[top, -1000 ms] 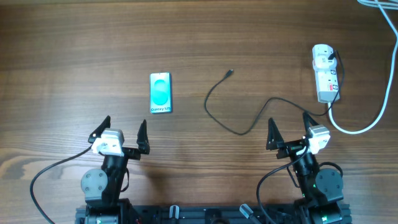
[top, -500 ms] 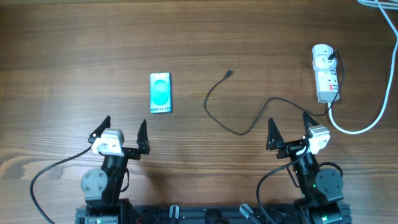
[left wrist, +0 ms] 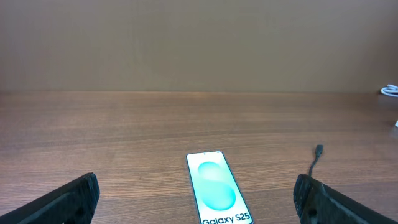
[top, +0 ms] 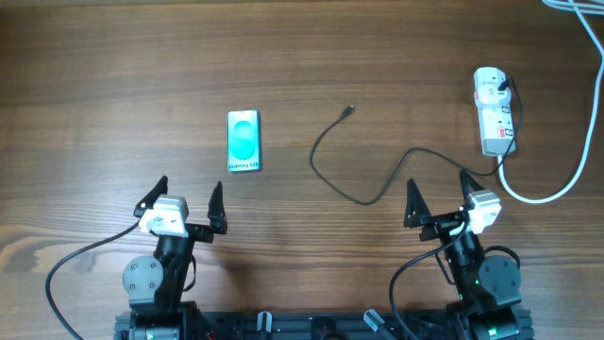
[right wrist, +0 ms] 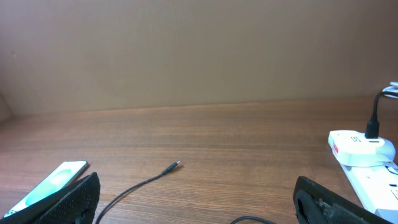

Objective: Plug charger to phone and switch on socket

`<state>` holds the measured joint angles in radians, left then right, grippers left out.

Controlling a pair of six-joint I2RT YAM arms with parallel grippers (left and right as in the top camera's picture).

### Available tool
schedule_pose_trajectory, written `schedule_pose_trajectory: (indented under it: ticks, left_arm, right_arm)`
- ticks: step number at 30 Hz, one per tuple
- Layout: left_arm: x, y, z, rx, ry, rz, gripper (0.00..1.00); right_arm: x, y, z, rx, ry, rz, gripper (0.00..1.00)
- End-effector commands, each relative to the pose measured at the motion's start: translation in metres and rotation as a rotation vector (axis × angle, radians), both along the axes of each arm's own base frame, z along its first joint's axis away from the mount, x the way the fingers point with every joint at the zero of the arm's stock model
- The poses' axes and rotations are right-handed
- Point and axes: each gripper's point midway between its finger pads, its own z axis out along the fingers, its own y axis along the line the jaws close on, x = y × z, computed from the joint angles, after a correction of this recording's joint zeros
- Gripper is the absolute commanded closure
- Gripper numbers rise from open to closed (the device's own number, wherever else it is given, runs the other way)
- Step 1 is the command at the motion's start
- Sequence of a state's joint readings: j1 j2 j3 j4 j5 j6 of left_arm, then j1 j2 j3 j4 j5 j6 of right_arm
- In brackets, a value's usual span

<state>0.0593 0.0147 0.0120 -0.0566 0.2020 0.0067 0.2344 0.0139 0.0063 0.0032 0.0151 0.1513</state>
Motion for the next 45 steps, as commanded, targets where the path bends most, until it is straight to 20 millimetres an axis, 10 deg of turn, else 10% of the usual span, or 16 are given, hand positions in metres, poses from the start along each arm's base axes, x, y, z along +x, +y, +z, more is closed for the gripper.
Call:
schedule_pose_trajectory:
  ticks: [1, 23, 45]
  left_arm:
    - [0.000, 0.003, -0.002, 0.016, 0.000, 0.014, 0.00]
    - [0.000, 0.003, -0.002, 0.012, 0.000, 0.013, 0.00]
    - [0.024, 0.006, 0.065, -0.062, 0.027, 0.027, 0.00]
  right_arm:
    - [-0.001, 0.003, 0.000, -0.019, -0.006, 0.016, 0.00]
    - [-0.001, 0.003, 0.000, -0.019, -0.006, 0.016, 0.00]
    - [-0.001, 0.003, 0.000, -0.019, -0.006, 0.016, 0.00]
